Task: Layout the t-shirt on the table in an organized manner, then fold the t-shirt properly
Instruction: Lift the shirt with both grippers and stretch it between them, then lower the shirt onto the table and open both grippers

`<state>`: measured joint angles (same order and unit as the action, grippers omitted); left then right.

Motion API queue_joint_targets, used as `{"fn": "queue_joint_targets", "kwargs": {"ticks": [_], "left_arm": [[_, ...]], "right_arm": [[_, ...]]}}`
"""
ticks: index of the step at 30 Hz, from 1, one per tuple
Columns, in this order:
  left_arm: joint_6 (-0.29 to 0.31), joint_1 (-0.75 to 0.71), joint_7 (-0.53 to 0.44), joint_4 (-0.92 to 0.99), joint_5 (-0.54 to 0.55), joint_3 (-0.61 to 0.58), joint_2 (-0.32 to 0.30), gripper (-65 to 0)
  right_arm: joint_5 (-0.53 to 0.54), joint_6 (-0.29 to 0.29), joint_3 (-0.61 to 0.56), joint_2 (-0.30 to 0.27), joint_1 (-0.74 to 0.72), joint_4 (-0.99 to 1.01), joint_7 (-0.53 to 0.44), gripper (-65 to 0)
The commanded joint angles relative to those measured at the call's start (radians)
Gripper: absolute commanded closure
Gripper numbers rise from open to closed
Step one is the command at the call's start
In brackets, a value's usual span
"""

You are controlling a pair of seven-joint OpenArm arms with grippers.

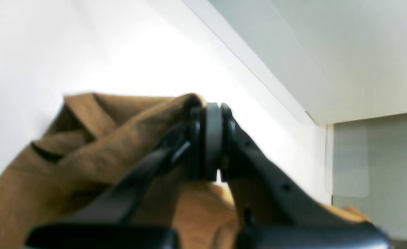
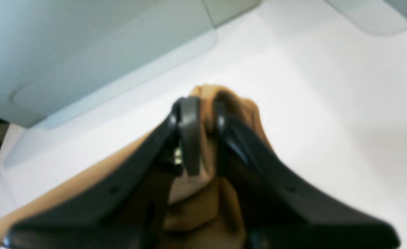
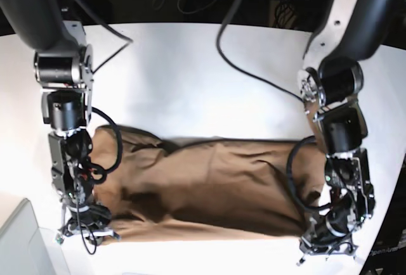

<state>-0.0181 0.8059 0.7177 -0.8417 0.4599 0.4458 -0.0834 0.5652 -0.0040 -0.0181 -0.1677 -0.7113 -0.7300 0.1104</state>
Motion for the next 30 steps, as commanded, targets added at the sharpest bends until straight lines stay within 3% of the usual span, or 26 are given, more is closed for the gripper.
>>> {"fn": "queue_joint_targets", "kwargs": {"ticks": [1,3,6,9,14,19,25,30], "left_arm": [[0.01,0.045,-0.014,0.019,0.024,0.0,-0.006,-2.0],[0.007,0.063,-0.023,0.078,0.047,0.0,-0.008,-7.9],[0.007,0.066,-0.073,0.1,0.06,-0.002,-0.008,-24.2],[0.014,0.043,-0.094,0.098,0.06,0.0,-0.011,-32.2],[0.014,-0.01,-0.083,0.095,0.061,0.0,-0.065,-32.5],[0.014,-0.244,-0.097,-0.081,0.061,0.0,-0.121,-32.5],[0.01,-0.472,-0.211,-0.252,0.05,-0.006,-0.129,-32.7],[0.013,-0.504,-0.277,-0.192,0.049,-0.015,-0.134,-32.7]], "right_arm": [[0.005,0.009,0.004,-0.006,-0.034,-0.001,-0.028,-14.7],[0.005,0.009,0.004,-0.006,-0.028,0.002,-0.028,-22.7],[0.006,0.009,0.005,-0.01,0.009,-0.006,-0.03,-34.4],[0.006,0.009,0.011,-0.017,0.083,-0.096,-0.027,-41.9],[0.008,0.008,0.011,-0.045,0.312,-0.369,-0.027,-44.8],[0.006,0.006,0.033,-0.06,0.583,-0.636,-0.027,-44.8],[0.006,0.006,0.073,-0.059,0.76,-0.728,-0.034,-44.8],[0.006,0.006,0.073,-0.059,0.81,-0.732,-0.036,-44.8]]}}
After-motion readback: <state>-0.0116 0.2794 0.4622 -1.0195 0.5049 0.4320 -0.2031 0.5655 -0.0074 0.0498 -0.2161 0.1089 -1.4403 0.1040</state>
